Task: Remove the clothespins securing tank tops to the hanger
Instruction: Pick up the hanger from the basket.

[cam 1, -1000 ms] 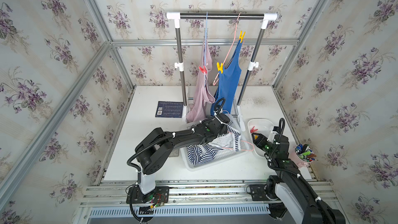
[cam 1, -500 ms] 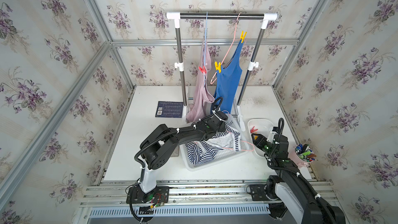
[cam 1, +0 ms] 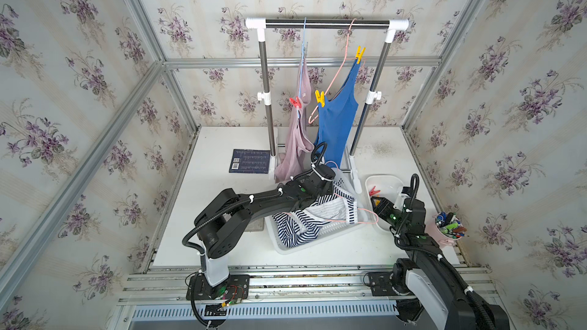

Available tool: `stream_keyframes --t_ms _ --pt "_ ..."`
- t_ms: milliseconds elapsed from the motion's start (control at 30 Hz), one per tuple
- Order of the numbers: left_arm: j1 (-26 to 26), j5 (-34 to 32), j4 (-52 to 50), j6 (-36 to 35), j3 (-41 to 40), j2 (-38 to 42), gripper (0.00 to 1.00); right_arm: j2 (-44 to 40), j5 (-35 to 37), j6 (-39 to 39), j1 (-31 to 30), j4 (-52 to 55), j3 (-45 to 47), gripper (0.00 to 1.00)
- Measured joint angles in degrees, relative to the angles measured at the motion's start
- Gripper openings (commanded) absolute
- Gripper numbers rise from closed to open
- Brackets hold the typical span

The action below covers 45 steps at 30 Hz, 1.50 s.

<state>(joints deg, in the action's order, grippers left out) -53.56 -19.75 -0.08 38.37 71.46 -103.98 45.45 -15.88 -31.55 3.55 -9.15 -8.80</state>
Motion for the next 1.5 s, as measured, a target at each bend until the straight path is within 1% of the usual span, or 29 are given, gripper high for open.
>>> stream_keyframes --t_ms 133,233,367,533,667,800,900,1033,1133,1267,1333,1400,1500 --pt "-3.0 -4.8 -0.4 -1.8 -0.6 4.2 0.00 -1.2 0.0 0.0 0.0 0.0 -0.1 0.59" --pt "-6.2 -10.0 -0.3 -3.9 -0.9 7.6 0.00 -2.0 -0.2 0.0 0.0 0.1 -0.3 0.59" --pt "-10.3 -18.5 -0.2 -6.8 -1.9 12.1 0.00 -3.6 -1.1 0.1 0.0 0.2 -0.7 0.59" --pt "-11.4 -25.8 2.2 -7.8 -6.6 17.5 0.00 -6.9 -1.9 0.5 0.0 0.4 -2.6 0.59" --pt "-12.3 -29.4 8.1 -9.7 -11.5 21.7 0.00 -9.3 -2.4 1.7 0.0 0.5 -4.8 0.60" --pt "-12.4 -31.4 18.3 -12.7 -17.9 26.0 0.00 -9.9 -3.8 2.0 0.0 0.5 -6.4 0.60" --pt "-12.6 -32.2 25.7 -15.2 -21.4 27.6 0.00 -10.3 -5.2 1.9 0.0 0.5 -7.1 0.61" --pt "-12.9 -32.4 34.2 -18.5 -23.7 29.4 0.00 -11.9 -7.2 1.9 -0.6 0.3 -7.4 0.68" --pt "-13.1 -32.3 38.7 -21.4 -23.8 30.8 0.00 -12.8 -7.6 2.0 -2.7 0.2 -8.5 0.72" --pt "-13.4 -30.8 41.2 -25.5 -22.3 32.4 0.00 -13.2 -7.3 3.5 -8.1 0.0 -11.0 0.74" --pt "-13.5 -29.9 40.8 -28.3 -20.2 32.9 0.00 -13.5 -6.6 4.7 -11.4 0.0 -12.2 0.74" --pt "-13.6 -28.8 39.0 -30.6 -17.2 33.0 0.00 -13.9 -6.0 5.4 -14.1 -0.3 -13.3 0.72" --pt "-13.6 -27.5 33.2 -33.3 -11.6 33.0 0.00 -15.1 -5.5 6.4 -17.0 -2.4 -14.1 0.72"
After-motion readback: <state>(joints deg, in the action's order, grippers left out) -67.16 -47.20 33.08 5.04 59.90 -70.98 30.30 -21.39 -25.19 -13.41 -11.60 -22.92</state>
